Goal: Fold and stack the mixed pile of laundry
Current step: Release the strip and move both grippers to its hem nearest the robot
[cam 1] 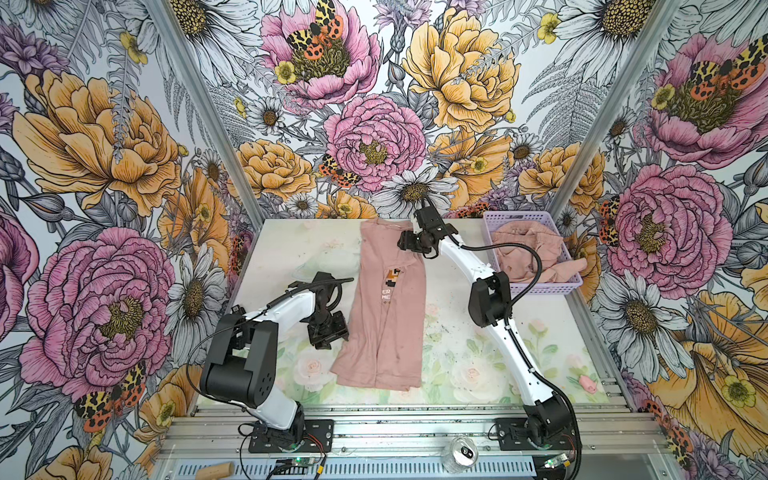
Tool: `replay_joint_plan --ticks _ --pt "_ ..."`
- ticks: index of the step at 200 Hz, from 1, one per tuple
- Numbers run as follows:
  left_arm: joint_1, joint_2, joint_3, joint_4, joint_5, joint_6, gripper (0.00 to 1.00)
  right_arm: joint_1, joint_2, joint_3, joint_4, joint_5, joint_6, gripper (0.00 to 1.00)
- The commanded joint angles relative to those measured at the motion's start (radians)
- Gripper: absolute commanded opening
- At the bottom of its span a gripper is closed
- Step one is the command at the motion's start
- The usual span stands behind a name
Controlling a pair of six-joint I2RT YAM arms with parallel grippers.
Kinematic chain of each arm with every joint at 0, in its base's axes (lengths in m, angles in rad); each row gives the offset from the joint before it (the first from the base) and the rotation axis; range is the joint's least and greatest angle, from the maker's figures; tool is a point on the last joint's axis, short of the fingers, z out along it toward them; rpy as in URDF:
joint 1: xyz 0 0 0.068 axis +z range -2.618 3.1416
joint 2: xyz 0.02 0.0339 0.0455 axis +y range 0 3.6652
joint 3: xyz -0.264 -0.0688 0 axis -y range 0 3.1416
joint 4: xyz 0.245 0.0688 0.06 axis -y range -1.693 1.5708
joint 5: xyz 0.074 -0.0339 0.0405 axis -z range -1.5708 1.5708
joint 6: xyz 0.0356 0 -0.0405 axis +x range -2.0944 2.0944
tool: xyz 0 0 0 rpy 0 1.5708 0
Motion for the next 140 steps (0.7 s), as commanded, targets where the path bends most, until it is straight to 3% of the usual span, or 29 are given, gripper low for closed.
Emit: replay_joint_plan --ticks 1,36,71,110,140 --pt "-0.044 -0.033 -0.040 0.029 0.031 0.000 0.56 -0.007 -0.228 -0.123 -0.023 0.086 -0.034 0.71" --pt "-0.075 -0.074 -0.116 0.044 0.008 -0.044 0.56 -0.015 -0.449 -0.399 -0.064 0.063 -0.016 0.72" --pt "-0.085 -0.087 -0.131 0.041 -0.001 -0.082 0.51 0.039 -0.685 -0.788 -0.060 0.027 0.023 0.73" --pt "-0.127 -0.109 -0.191 0.062 -0.028 -0.156 0.43 0.192 -0.961 -1.250 -0.044 -0.055 0.157 0.68" --pt "-0.145 -0.129 -0.223 0.087 -0.013 -0.173 0.35 0.337 -1.083 -1.474 0.007 -0.103 0.300 0.68"
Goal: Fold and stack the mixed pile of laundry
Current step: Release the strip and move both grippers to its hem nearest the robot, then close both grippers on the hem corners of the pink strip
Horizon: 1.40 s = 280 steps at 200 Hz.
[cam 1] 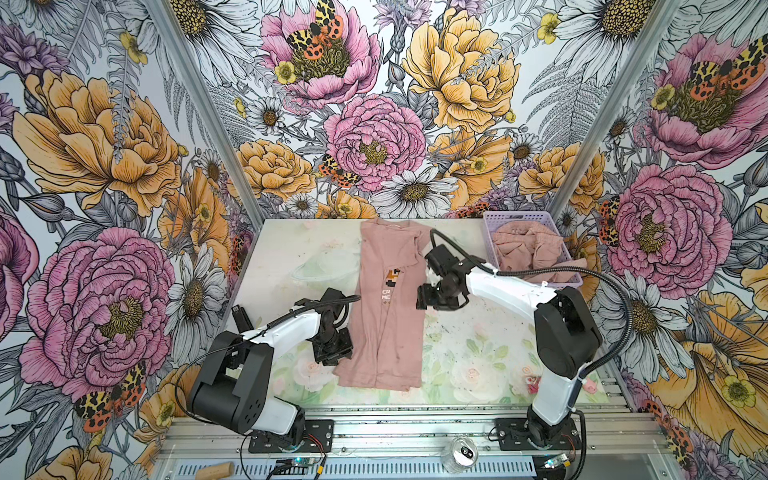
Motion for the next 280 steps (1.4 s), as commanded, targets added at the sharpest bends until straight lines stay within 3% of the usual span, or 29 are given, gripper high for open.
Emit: replay_joint_plan --ticks 1,28,64,111,118,136,172,232,280 --pt "-0.022 0.006 -0.055 0.034 -0.004 -0.041 0.34 0.092 -0.112 -0.123 0.040 -0.064 0.153 0.68" --pt "-0.056 -0.016 -0.075 0.031 0.014 -0.061 0.23 0.182 -0.147 -0.221 0.069 -0.095 0.225 0.67" --pt "-0.144 -0.108 -0.140 0.022 0.017 -0.183 0.13 0.231 -0.197 -0.301 0.069 -0.100 0.278 0.67" --pt "-0.223 -0.303 -0.204 -0.039 -0.026 -0.316 0.09 0.247 -0.221 -0.364 0.096 -0.087 0.321 0.67" --pt "-0.223 -0.321 -0.201 -0.043 -0.038 -0.321 0.11 0.256 -0.215 -0.365 0.103 -0.093 0.325 0.67" --pt "-0.218 -0.345 -0.191 -0.055 -0.060 -0.318 0.30 0.283 -0.198 -0.363 0.116 -0.116 0.339 0.66" --pt "-0.217 -0.324 -0.176 -0.054 -0.081 -0.290 0.41 0.329 -0.188 -0.365 0.115 -0.133 0.385 0.60" --pt "-0.251 -0.265 -0.171 -0.037 -0.081 -0.265 0.43 0.382 -0.202 -0.377 0.072 -0.070 0.505 0.54" --pt "-0.265 -0.226 -0.171 -0.039 -0.091 -0.269 0.43 0.388 -0.166 -0.366 0.068 -0.071 0.510 0.48"
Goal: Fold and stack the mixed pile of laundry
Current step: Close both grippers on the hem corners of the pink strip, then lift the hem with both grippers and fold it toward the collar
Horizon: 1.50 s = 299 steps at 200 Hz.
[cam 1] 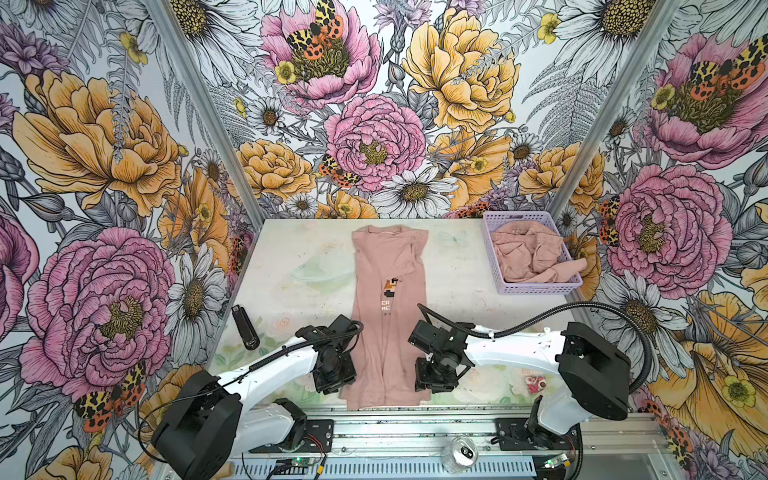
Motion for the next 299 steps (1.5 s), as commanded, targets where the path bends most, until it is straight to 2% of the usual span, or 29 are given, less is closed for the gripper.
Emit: replay_joint_plan --ticks 1,56,82,124,162,196,233,299 --pt "-0.014 0.018 -0.003 0.013 -0.032 0.015 0.42 0.008 0.019 0.001 -0.015 0.023 0.024 0.48" --pt "-0.043 0.039 -0.001 0.016 -0.021 0.021 0.36 0.003 0.044 0.012 -0.015 0.035 0.031 0.42" --pt "-0.050 0.049 -0.005 0.026 -0.008 0.027 0.26 0.001 0.048 0.015 -0.015 0.034 0.028 0.36" --pt "-0.049 0.023 -0.009 0.028 0.008 0.024 0.14 -0.006 0.042 0.009 -0.014 0.031 0.013 0.21" --pt "-0.049 -0.009 -0.009 0.025 0.035 0.027 0.03 -0.010 0.019 0.005 -0.013 0.035 -0.001 0.00" --pt "-0.027 -0.056 0.010 0.001 0.049 0.037 0.00 -0.029 -0.017 0.015 -0.016 0.010 -0.028 0.00" --pt "0.035 -0.059 0.088 -0.051 0.066 0.121 0.00 -0.080 -0.052 0.040 -0.037 -0.039 -0.066 0.00" --pt "0.166 0.084 0.314 -0.111 0.139 0.312 0.00 -0.224 -0.092 0.141 -0.093 -0.118 -0.134 0.00"
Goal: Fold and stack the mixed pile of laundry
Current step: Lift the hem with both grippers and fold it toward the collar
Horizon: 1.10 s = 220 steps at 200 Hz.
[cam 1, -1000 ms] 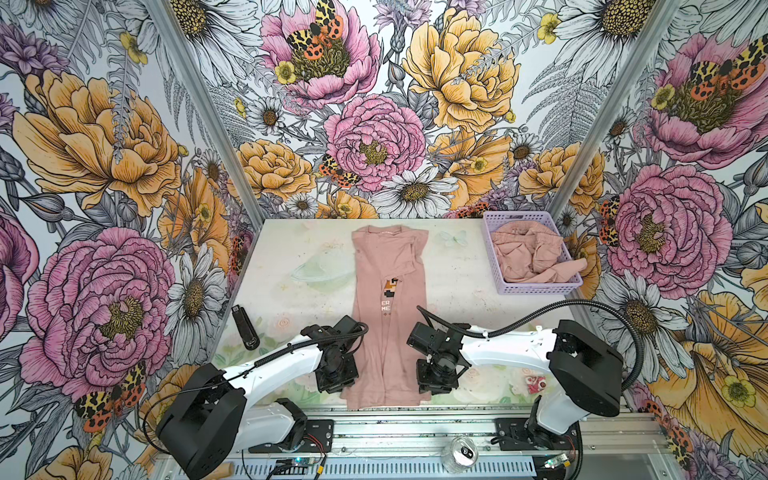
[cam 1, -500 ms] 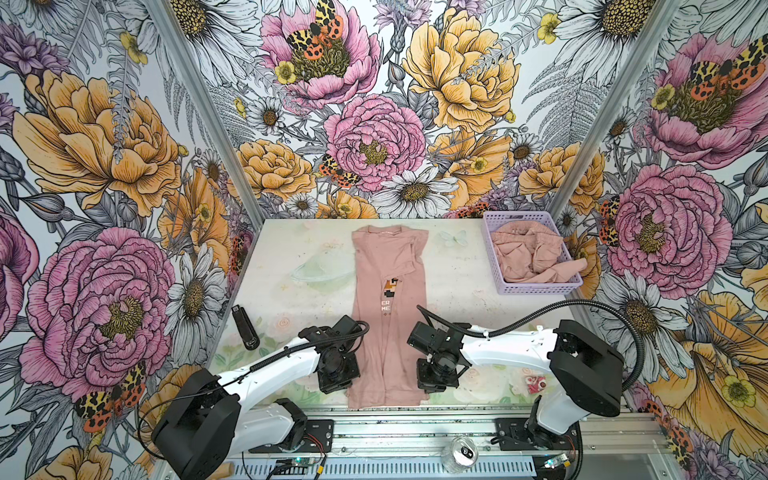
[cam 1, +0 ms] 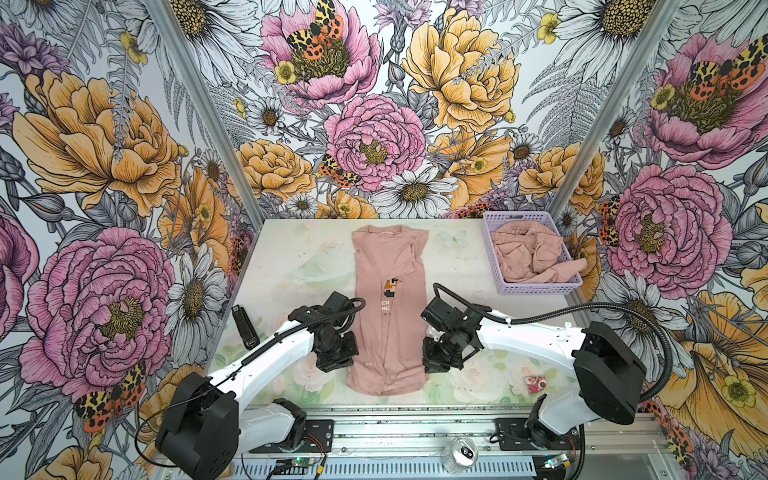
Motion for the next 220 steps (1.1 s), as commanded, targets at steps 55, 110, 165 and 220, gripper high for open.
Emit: replay_joint_plan --ticks 55,110,165,220 --pt "0.133 0.197 0.269 -0.063 0.125 0.207 0.00 -0.171 0.067 0.224 -0.120 -0.088 -0.159 0.00" --pt "0.209 0.414 0.504 -0.078 0.169 0.296 0.00 -0.306 0.235 0.437 -0.185 -0.110 -0.279 0.00" --pt "0.267 0.619 0.700 -0.078 0.191 0.338 0.00 -0.418 0.407 0.630 -0.193 -0.102 -0.356 0.00" --pt "0.298 0.777 0.876 -0.078 0.203 0.353 0.00 -0.456 0.555 0.801 -0.196 -0.109 -0.404 0.00"
